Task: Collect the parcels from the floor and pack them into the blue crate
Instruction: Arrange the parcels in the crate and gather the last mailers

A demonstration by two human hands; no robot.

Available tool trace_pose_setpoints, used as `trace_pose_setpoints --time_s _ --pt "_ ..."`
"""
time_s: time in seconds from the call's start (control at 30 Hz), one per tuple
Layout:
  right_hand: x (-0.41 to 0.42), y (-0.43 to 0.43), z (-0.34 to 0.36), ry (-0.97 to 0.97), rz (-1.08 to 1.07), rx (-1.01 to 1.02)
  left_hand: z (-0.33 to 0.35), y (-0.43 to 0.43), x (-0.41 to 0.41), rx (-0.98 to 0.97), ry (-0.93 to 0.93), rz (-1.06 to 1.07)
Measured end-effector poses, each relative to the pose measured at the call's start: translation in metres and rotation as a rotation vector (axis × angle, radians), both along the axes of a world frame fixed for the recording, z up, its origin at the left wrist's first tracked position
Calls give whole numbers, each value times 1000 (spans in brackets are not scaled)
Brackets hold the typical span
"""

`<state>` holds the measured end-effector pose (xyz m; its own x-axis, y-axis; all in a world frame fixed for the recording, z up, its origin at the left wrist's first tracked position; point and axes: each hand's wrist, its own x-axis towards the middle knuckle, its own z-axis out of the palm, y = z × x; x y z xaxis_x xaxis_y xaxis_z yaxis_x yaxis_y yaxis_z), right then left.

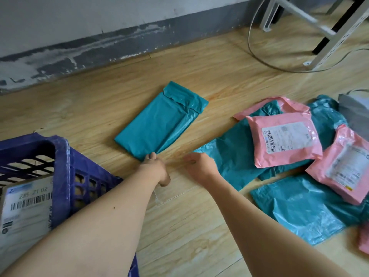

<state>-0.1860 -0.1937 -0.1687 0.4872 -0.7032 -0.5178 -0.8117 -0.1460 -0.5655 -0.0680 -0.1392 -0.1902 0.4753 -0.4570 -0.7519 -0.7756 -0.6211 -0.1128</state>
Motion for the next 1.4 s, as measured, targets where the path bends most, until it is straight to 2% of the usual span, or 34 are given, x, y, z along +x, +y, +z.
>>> trace_pose_setpoints --time_s 0.23,0.57,0.67,0.8,1.1,1.23,1.33,1.4 --pt "2 4 23 16 27 -16 54 -11 -10 -462 -248 -81" --pt "-6 15 94 -65 -122 -7 156 28 -27 -1082 -70 354" --pt "-10 29 118 -72 -107 21 190 51 -33 -1183 -6 447" --pt "-23 46 163 -58 -81 28 234 86 -32 -1313 -14 517" --pt "-26 99 227 -246 -258 24 301 176 -12 -1559 1 786" --pt "-20 132 233 -344 -360 119 304 216 2 -1598 -27 897" --pt "-17 142 234 -480 -511 300 300 244 15 -1587 -96 980" --pt "-12 144 236 -548 -556 344 299 261 30 -1584 -114 1058"
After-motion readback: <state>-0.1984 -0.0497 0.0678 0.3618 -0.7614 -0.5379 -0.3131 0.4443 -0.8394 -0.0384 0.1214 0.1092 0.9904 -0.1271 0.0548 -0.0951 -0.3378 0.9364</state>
